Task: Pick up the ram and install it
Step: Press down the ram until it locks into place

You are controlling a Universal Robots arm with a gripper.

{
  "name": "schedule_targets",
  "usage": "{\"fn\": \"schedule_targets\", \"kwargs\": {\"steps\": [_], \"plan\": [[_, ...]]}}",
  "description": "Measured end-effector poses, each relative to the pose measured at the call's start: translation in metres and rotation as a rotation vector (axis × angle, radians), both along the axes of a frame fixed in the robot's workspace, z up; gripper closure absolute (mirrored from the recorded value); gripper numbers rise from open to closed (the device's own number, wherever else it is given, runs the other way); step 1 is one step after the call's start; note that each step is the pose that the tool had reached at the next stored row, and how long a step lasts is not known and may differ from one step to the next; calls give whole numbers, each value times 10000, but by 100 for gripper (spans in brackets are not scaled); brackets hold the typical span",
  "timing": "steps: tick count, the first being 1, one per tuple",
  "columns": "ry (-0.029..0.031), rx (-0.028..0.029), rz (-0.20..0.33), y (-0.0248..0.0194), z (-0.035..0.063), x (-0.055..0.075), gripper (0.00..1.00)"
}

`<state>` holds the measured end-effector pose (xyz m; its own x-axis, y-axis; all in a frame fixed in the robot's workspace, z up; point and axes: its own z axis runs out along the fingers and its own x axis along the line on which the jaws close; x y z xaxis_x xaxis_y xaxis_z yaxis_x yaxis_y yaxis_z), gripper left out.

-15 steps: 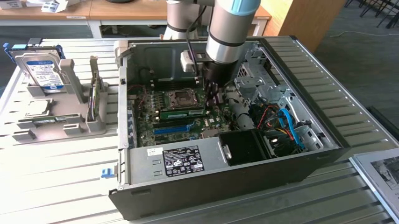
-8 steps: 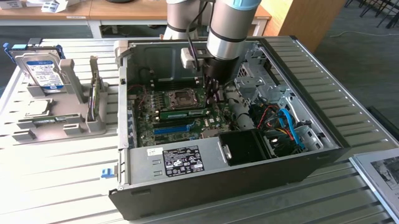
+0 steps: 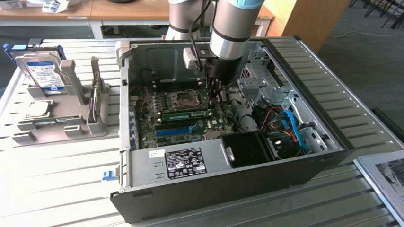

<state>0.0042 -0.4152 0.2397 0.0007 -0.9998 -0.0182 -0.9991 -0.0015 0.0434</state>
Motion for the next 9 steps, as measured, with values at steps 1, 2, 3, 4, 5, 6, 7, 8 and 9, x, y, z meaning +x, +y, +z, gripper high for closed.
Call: {"fn": "schedule_targets", "kwargs": {"steps": [1,2,3,4,5,6,7,8,9], "plan": [[0,1,1,0,0,-5,90],[0,-1,1,0,0,-13,90],[0,-2,1,0,1,-25,90],[1,-1,1,0,1,-40,90],[0,-1,0,0,0,-55,90],[0,-1,1,0,0,-71,90],[0,-1,0,0,0,-91,90],[1,-2,0,0,0,-110,90],[1,-2,0,0,1,-130,90]]}}
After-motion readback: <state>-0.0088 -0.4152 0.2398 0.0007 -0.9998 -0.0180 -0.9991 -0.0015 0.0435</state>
